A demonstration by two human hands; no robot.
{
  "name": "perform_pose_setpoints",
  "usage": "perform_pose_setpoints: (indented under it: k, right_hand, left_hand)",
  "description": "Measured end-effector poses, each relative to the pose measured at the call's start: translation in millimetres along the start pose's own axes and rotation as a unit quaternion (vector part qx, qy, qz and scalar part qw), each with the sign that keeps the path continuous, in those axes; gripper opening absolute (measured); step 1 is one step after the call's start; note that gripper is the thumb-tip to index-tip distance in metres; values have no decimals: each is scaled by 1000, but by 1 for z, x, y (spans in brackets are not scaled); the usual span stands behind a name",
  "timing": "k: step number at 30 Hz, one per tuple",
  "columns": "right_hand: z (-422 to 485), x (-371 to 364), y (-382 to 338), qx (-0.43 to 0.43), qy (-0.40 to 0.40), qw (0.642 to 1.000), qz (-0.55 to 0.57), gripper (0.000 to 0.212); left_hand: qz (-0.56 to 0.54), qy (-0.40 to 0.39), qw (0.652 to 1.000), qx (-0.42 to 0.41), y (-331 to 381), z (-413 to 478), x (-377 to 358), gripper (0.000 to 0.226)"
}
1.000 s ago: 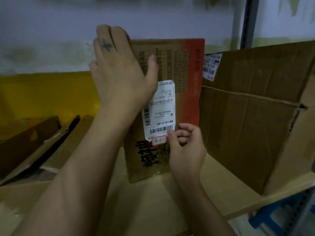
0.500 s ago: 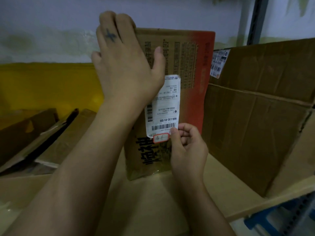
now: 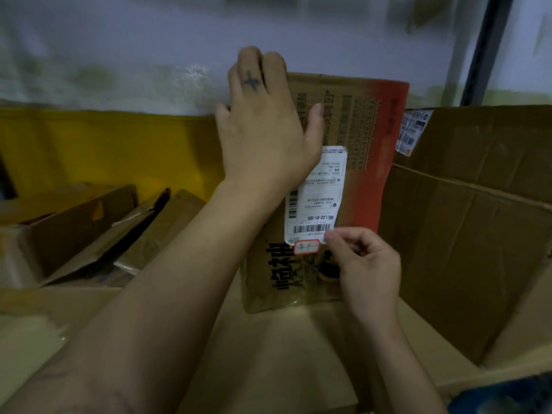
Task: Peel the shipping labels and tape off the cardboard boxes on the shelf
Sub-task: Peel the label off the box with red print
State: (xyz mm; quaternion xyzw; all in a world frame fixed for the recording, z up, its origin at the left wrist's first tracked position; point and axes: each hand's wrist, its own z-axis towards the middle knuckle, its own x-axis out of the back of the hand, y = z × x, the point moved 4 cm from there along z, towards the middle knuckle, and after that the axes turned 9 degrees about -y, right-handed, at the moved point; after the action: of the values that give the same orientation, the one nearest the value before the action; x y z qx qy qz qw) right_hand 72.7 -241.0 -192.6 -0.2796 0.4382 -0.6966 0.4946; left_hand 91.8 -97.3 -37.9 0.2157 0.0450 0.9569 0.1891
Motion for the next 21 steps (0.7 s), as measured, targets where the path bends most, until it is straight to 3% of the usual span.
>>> perform_pose_setpoints:
  k: [6,11,14,17,21]
  right_hand:
    - [0,-4,-5,-70,-37,993,85,7]
    - [-1,-3,-15,-39,-43,997,46,7]
    - [1,-4,-21,-29,-31,997,58,24]
    - [2,-7,-28,-7,-3,1000,-13,31]
    - [14,-8,-43,33,45,993,-108,25]
  left_hand:
    - [-13,-3,1000,0,1,0,2,56]
    - [-23,-4,1000,-5,0,-1,4,53]
    - [-33,-8,999,-2,0,-1,5,53]
    - [-40,-22,999,5,1,-1,6,54]
    - [-43,-32,999,4,1,-1,8,54]
